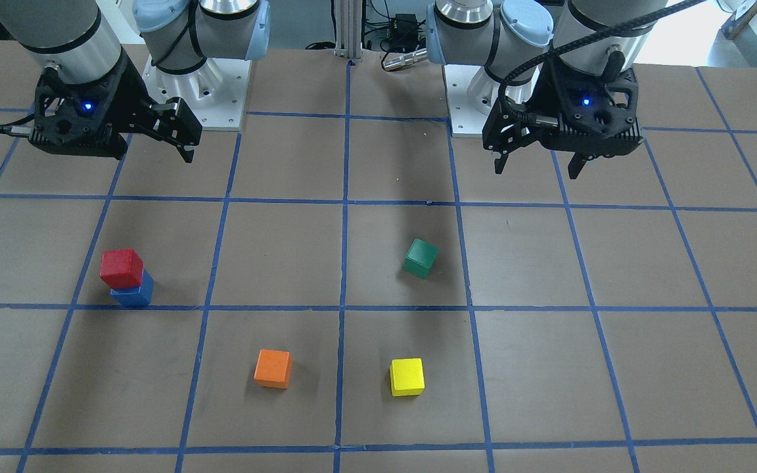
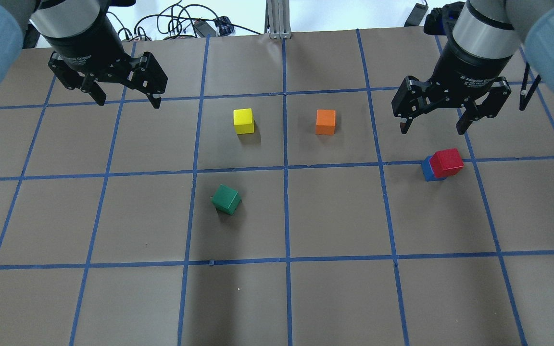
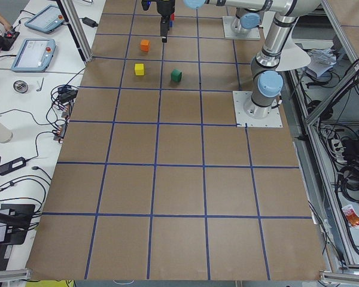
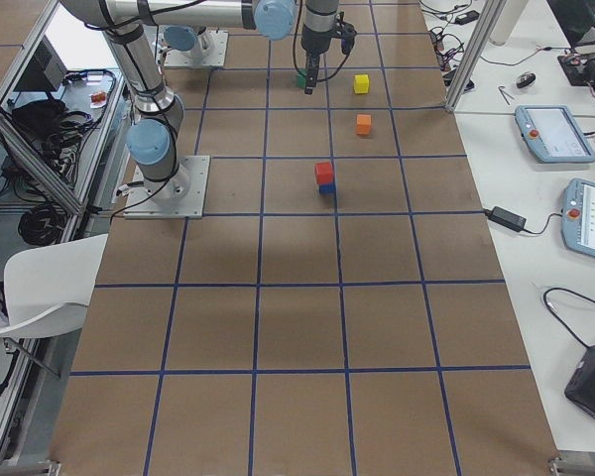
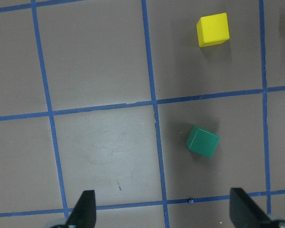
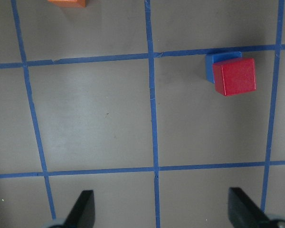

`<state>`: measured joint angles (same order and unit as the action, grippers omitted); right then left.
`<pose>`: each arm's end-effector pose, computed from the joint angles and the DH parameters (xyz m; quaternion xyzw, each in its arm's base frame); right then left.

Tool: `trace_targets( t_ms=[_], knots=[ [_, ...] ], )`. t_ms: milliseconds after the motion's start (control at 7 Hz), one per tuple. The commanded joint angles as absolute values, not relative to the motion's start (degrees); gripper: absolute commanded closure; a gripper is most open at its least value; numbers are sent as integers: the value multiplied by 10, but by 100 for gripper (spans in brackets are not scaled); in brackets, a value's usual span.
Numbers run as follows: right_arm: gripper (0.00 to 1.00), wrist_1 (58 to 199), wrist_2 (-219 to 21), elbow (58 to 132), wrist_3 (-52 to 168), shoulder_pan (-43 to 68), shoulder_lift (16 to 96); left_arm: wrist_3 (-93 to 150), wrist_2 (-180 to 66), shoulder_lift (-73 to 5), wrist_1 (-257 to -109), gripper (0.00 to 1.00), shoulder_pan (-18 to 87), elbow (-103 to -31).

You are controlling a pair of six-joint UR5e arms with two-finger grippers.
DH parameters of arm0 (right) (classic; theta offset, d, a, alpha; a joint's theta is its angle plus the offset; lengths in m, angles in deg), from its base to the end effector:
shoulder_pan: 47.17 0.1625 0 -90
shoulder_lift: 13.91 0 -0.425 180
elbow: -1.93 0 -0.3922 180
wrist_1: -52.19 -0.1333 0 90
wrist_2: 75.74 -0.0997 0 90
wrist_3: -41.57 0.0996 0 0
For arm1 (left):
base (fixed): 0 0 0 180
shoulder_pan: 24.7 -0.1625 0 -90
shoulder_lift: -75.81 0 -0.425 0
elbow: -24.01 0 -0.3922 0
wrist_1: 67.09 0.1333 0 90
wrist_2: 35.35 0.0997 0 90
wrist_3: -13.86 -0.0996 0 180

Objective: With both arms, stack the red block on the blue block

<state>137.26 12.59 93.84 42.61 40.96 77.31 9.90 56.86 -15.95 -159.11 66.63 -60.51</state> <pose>0.1207 -0.4768 0.4738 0.0261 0.9984 0.0489 0.0149 -0.1412 -0.5039 0.5162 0.0458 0.9987 -0.0144 0.0196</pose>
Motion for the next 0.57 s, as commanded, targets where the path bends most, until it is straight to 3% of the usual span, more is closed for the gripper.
trace_targets(
  t_ms=[0, 429],
  knots=[
    [0, 1374, 128, 940, 425, 410, 772, 99, 569, -158, -1591, 0, 666, -605],
    [0, 1374, 126, 944, 425, 410, 771, 99, 569, -160, -1591, 0, 666, -604]
  ],
)
